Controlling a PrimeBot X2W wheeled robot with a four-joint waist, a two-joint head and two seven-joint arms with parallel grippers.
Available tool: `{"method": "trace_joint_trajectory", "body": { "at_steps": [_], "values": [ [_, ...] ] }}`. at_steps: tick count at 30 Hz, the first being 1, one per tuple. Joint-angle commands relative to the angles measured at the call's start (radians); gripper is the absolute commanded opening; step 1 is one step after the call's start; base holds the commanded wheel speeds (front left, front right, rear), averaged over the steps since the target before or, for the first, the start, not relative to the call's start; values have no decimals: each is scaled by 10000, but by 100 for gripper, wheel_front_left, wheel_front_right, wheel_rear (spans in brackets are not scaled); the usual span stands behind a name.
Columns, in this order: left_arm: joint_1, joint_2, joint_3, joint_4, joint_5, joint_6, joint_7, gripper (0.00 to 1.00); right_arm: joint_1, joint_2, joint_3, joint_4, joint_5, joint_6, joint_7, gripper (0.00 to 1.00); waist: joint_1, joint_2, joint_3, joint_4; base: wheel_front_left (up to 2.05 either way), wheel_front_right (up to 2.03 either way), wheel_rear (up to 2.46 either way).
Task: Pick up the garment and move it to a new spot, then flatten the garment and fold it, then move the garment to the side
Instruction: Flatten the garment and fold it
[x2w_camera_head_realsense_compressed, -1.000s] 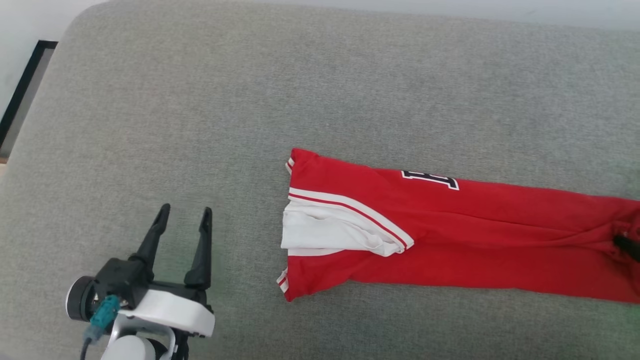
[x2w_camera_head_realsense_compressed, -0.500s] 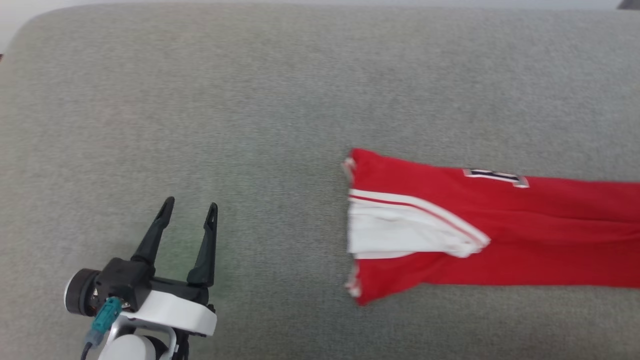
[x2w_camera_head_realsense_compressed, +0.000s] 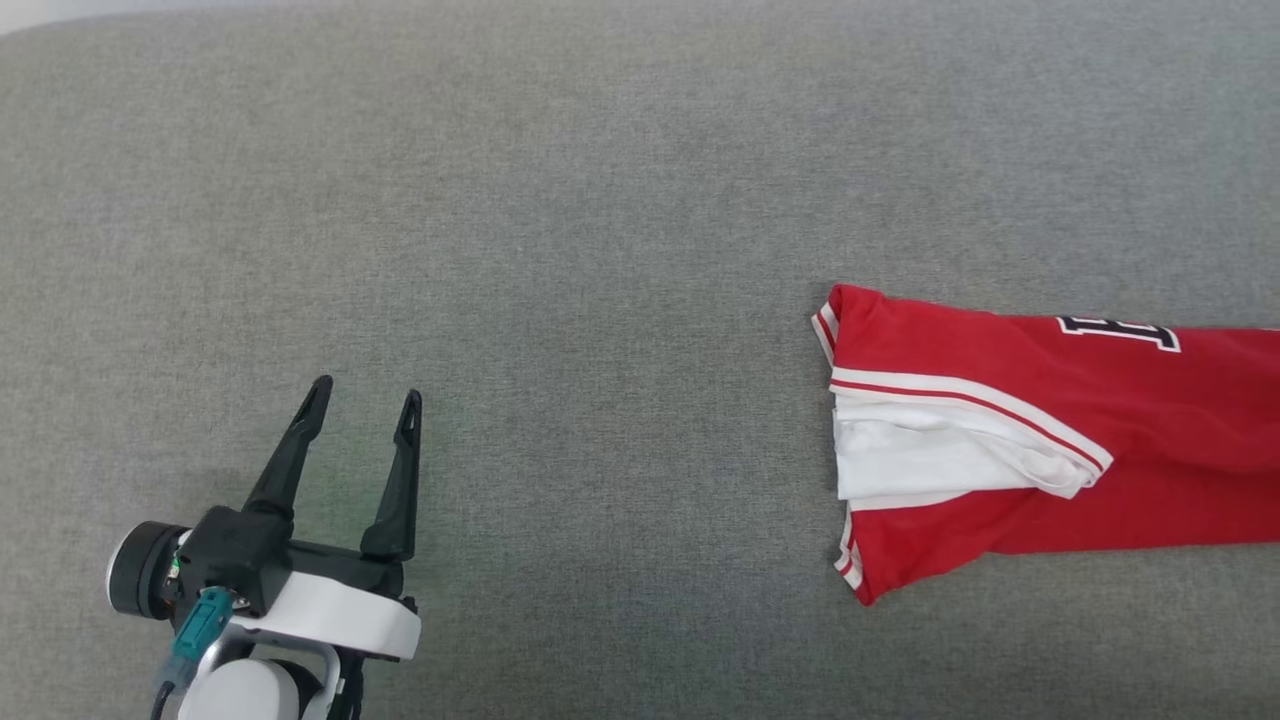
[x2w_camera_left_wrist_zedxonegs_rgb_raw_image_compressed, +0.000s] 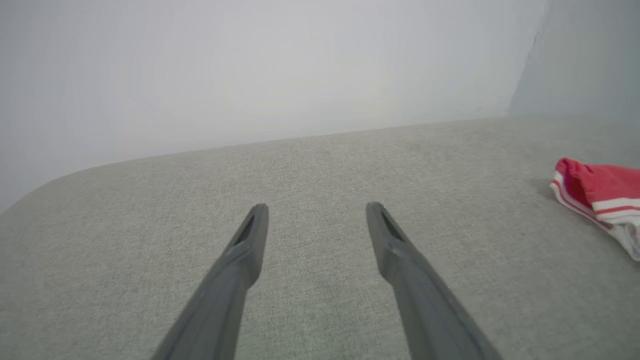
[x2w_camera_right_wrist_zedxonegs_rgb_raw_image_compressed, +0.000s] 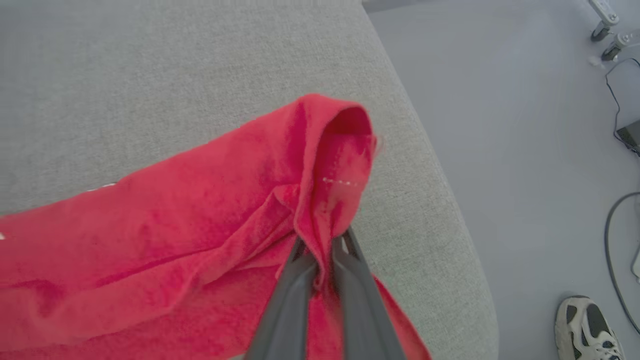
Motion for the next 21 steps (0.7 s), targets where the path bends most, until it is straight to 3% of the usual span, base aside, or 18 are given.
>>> {"method": "trace_joint_trajectory", "body": {
  "at_steps": [1, 8, 12, 21],
  "values": [
    [20, -3, 48, 23, 77, 8, -52, 100, 113, 145, 156, -295, 157, -18, -19, 0, 0, 0, -79, -36, 0, 0, 0],
    [186, -71, 43, 150, 228, 8, -52, 100, 598, 518, 1095, -2051, 623, -12, 416, 0, 0, 0, -332, -16, 0, 0, 0],
    [332, -165, 20, 150, 131, 7, -52, 100, 931, 844, 1986, -3839, 921, -11, 894, 0, 0, 0, -548, 187, 0, 0, 0],
    [556, -295, -74, 48, 165, 7, -53, 100, 1228, 1431, 3213, -5830, 597, -12, 1468, 0, 0, 0, -795, 830, 0, 0, 0]
  ]
}}
